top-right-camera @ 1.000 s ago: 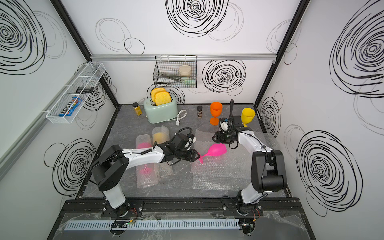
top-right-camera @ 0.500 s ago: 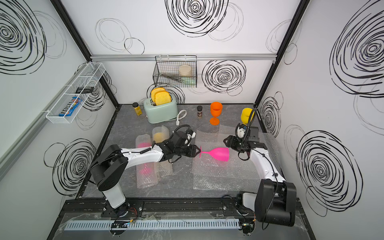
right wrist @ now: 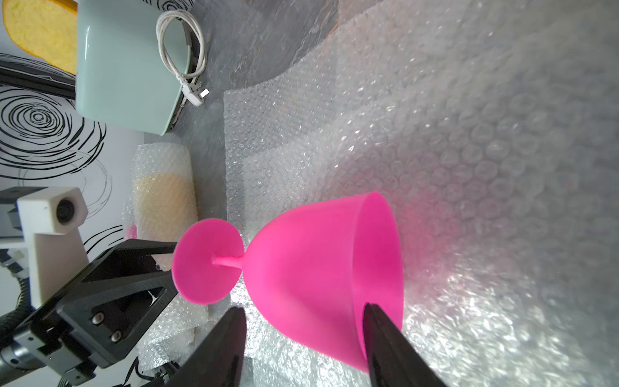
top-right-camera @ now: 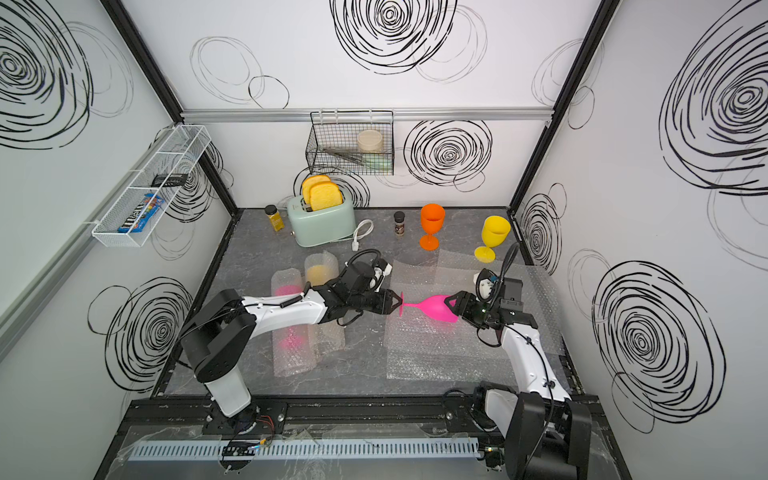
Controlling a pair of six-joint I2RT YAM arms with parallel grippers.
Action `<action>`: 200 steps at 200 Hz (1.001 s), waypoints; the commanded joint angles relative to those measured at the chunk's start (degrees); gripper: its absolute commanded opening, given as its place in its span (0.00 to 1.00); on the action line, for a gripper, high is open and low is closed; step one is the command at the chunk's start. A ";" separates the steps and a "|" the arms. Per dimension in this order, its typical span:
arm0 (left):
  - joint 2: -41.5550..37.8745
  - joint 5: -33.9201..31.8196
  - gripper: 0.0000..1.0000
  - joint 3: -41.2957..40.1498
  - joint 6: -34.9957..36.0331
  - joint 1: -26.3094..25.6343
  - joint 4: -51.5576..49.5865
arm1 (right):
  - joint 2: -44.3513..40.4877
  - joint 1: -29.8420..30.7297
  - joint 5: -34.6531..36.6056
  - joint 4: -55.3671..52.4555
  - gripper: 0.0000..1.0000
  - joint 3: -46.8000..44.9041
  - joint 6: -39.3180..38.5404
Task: Unpack wine glasses from bubble wrap
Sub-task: Pick up the wine glass from the bubble wrap.
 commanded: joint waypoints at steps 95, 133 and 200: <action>-1.82 3.17 0.50 -3.38 -2.94 3.17 3.99 | -1.97 5.38 -18.79 16.60 0.43 -4.05 7.31; -1.82 3.26 0.50 -4.04 -3.12 3.43 4.44 | -0.13 6.17 -19.44 16.15 0.37 -3.92 7.31; -6.33 3.00 0.50 -6.44 -3.12 7.00 3.83 | -1.20 8.07 -12.59 9.19 0.19 1.62 4.20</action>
